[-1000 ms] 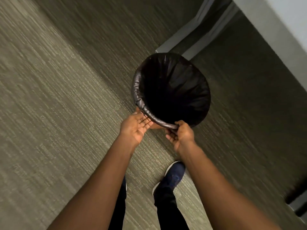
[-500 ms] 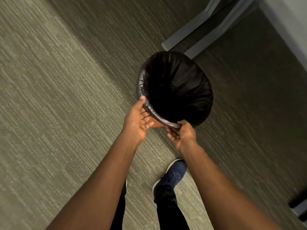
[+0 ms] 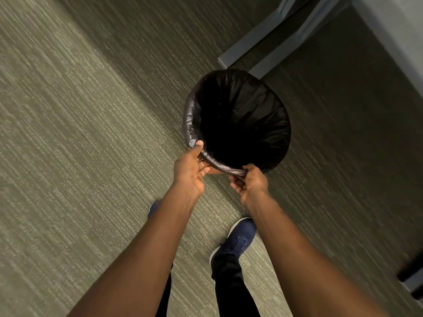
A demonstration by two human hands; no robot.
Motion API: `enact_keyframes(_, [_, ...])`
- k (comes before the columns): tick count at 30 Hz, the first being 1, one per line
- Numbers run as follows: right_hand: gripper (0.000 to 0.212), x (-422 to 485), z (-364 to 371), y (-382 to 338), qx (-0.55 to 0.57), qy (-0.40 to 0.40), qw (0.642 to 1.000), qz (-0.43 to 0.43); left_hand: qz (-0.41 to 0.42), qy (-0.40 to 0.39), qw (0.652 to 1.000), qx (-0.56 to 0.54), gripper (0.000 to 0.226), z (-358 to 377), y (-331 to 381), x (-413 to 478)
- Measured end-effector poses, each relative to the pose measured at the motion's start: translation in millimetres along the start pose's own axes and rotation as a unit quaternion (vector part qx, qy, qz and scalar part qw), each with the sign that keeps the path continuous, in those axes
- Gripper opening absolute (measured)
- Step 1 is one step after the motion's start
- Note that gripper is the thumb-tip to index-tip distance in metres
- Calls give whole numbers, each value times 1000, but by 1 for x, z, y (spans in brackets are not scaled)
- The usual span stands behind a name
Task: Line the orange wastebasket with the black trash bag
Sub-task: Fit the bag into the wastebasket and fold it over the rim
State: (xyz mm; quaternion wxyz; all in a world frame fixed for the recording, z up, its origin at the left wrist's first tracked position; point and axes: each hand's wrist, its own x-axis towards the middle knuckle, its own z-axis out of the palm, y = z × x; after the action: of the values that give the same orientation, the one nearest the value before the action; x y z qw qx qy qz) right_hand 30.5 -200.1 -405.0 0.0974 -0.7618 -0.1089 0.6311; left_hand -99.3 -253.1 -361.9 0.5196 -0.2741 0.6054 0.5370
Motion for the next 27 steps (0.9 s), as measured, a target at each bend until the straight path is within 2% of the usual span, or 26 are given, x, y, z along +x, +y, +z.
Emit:
enact_keyframes(2, [13, 1, -2, -1, 0, -3, 1000, -3, -4, -5, 1000, -6, 8, 0, 1, 0])
enact_keyframes(5, [16, 2, -4, -4, 6, -3, 1000, -3, 5, 0, 1000, -8, 27, -1, -2, 2])
enact_keyframes(7, [16, 4, -3, -5, 6, -6, 1000, -2, 3, 5, 1000, -11, 31, -2, -4, 5])
enact_keyframes(13, [14, 11, -7, -1, 12, -3, 1000, 0, -18, 18, 1000, -10, 10, -1, -7, 15])
enact_keyframes(18, [15, 22, -9, 1, 15, 5, 1000, -4, -8, 23, 1000, -4, 35, -3, -16, 28])
enact_keyframes(20, [15, 27, -10, 2, 15, 6, 1000, -10, -19, 15, 1000, -4, 38, -5, -20, 35])
enact_keyframes(24, [15, 39, -11, 0, 19, 11, 1000, -12, -57, -27, 998, -5, 19, -2, -21, 43])
enact_keyframes(27, [15, 47, -11, -10, 33, 28, 999, -15, -32, -23, 998, 44, 18, 11, -19, 48])
